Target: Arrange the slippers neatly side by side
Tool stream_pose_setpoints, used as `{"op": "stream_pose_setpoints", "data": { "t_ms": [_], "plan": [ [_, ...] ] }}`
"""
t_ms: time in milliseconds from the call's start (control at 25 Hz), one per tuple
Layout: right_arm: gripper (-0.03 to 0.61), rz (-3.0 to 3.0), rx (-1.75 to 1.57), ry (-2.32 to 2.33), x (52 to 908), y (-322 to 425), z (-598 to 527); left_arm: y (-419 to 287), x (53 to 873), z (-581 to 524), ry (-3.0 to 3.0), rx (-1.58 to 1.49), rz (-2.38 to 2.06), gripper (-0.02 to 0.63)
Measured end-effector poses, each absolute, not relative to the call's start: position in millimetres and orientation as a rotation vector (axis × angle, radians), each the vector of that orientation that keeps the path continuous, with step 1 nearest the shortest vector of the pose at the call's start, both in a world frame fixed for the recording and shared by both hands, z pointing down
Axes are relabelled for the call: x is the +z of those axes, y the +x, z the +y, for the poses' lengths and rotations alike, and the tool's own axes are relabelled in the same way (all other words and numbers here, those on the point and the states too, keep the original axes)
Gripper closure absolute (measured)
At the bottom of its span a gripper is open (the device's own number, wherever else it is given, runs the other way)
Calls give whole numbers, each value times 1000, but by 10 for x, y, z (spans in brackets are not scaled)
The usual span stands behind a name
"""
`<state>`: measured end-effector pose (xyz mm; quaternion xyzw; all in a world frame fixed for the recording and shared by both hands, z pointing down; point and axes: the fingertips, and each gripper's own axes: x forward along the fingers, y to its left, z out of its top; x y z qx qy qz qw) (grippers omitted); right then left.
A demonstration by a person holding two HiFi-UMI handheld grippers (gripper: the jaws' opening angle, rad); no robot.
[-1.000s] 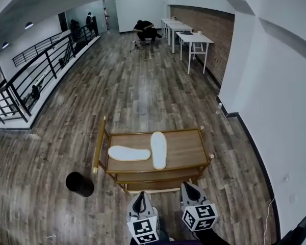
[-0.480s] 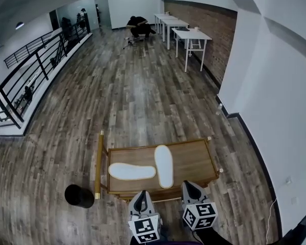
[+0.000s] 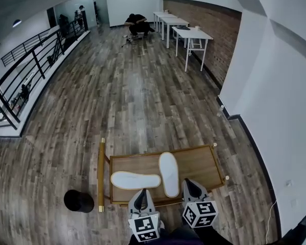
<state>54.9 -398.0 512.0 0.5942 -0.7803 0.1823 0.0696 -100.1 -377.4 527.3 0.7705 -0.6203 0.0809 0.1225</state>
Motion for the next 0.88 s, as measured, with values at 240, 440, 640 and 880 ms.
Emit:
{"op": "stream_pose_setpoints", "data": {
  "t_ms": [240,440,640,880],
  "plan": [
    [580,-2345,565,1755,5188,594,-4076,-940,5356,-3842,2230,239,-1800,612],
    [580,-2386,574,1659,5219,505,-4172,-962,5327,-3875,2201,241,-1834,612],
    [580,-2379,560,1615,5227,499,-4223,-994,5404,-3868,2154,291,-1845,612],
    [580,-2352,540,1622,5260,595,-4290,-1245,5705,-4002,1969,241,-1879,611]
  ]
}}
